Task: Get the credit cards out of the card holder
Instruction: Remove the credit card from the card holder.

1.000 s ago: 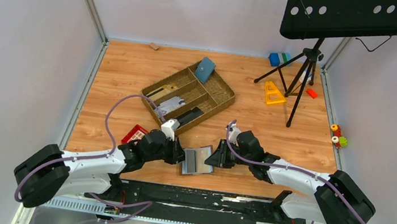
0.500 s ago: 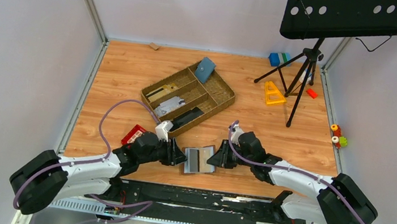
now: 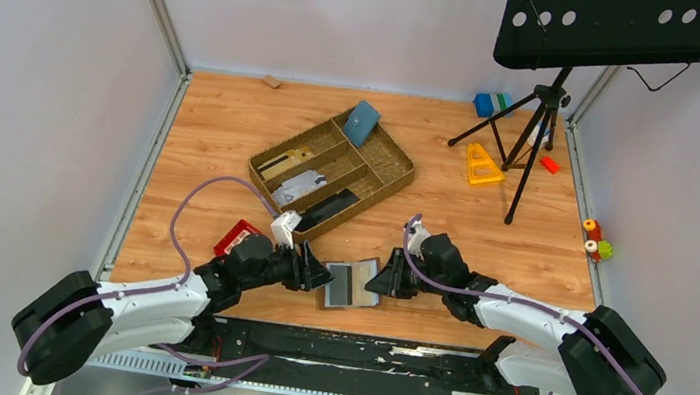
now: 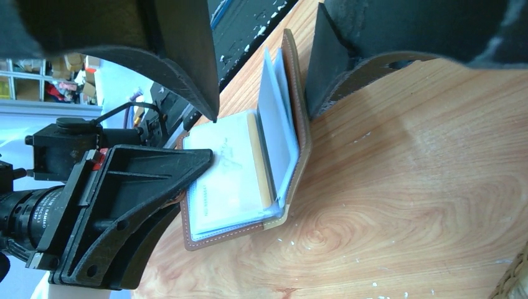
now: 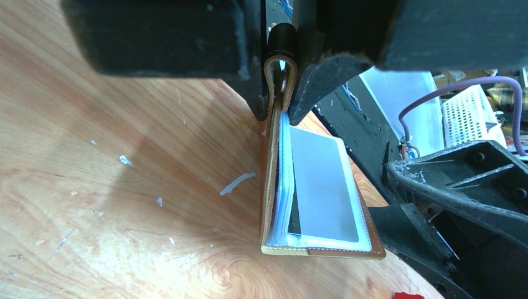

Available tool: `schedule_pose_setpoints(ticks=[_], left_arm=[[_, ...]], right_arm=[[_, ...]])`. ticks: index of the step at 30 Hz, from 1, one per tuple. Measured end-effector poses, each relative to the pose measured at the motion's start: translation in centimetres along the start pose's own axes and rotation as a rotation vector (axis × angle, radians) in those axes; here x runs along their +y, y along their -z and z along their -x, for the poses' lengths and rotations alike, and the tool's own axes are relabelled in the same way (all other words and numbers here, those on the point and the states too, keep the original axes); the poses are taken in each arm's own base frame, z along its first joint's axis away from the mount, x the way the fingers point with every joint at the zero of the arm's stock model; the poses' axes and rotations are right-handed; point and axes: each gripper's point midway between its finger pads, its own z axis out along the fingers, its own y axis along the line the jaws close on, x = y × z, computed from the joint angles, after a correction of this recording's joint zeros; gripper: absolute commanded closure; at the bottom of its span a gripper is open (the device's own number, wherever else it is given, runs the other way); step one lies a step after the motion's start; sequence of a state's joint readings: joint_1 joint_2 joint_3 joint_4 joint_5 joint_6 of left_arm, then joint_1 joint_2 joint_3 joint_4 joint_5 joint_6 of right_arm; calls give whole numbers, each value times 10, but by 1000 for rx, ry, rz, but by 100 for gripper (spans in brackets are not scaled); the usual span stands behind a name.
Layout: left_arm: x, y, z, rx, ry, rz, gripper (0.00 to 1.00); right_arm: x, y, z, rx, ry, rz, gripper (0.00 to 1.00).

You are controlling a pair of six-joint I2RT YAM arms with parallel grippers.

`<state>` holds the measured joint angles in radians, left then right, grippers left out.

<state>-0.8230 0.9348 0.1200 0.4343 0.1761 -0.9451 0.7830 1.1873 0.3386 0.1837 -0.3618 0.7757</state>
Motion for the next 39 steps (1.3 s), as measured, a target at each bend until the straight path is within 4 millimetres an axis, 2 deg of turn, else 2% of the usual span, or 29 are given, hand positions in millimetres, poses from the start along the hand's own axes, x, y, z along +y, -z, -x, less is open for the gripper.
schedule_pose_setpoints(ticks=[5,8,11,15,20,21,25,28,33,36,39], left_arm=[[0,-3,-3,16,12,-6,32],[1,-5,-5,29,23,-6,38],[0,-6,-6,32,25,-14,50],[1,-8,-9,49,30,-16,84],[2,-11,-11,59,26,-21,100],[3,-11,-12,60,27,-20,100],[3,-11,-12,63,26,-16,100],[6,-9,-14,70,26,-3,100],[5,-5,-13,64,19,3,100],[5,-3,-11,66,8,13,100],[1,-2,-8,66,0,11,100]], right_arm=[[1,0,-1,5,-2,6,99],[2,0,-1,4,-7,7,99],[3,0,0,4,-7,11,99],[6,1,1,0,-5,24,99],[7,2,0,5,-8,31,96],[7,2,0,5,-9,30,92],[4,4,0,3,-11,9,64],[-5,7,2,-4,1,-39,54],[-12,22,16,-51,44,-109,55],[-2,34,30,-104,91,-110,59],[15,44,42,-149,139,-69,59]])
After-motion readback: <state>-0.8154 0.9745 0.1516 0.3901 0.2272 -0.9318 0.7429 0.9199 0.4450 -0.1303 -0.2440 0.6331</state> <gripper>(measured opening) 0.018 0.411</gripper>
